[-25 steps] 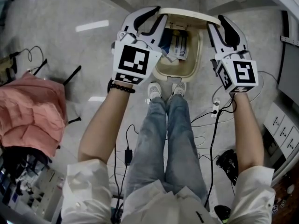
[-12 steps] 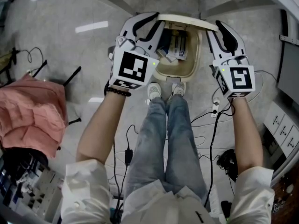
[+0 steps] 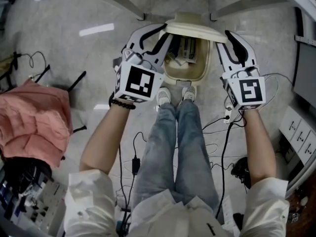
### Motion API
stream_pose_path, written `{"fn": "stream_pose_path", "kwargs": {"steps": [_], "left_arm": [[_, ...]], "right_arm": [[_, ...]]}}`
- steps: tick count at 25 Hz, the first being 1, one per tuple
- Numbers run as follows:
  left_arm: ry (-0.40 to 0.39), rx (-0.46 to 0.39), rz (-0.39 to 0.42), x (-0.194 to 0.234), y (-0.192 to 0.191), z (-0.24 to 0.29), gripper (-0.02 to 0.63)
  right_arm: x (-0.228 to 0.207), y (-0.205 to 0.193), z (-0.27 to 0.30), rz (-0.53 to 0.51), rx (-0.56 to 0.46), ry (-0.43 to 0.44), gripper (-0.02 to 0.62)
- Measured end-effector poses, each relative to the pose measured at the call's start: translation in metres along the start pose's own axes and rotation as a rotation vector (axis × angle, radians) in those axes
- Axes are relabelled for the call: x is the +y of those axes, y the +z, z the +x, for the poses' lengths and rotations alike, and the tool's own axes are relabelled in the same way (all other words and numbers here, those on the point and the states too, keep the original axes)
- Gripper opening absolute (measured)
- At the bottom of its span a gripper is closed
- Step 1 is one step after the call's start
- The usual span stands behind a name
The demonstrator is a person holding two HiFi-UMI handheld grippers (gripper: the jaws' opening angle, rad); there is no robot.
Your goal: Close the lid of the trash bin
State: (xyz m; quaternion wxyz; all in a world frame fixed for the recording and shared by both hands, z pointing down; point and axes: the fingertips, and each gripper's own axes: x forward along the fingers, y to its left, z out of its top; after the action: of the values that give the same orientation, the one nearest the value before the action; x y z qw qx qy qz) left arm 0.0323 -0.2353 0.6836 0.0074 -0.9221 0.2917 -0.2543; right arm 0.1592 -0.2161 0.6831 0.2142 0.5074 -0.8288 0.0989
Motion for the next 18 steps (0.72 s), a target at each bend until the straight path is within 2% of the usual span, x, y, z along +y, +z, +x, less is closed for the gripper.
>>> {"fn": "stream_pose_path", "kwargs": {"steps": [5, 18], "left_arm": [[-0.039, 0.015, 0.056, -0.014, -0.007, -0.009, 0.075], [-0.127, 0.036, 0.125, -0.044, -0.025, -0.029, 0.091]], "right_arm": [[0.009, -0.009, -0.009, -0.008, 0.018, -0.001, 0.121], [0.036, -0.032, -0.029, -0.087, 0.066, 0.022, 0.132]]}}
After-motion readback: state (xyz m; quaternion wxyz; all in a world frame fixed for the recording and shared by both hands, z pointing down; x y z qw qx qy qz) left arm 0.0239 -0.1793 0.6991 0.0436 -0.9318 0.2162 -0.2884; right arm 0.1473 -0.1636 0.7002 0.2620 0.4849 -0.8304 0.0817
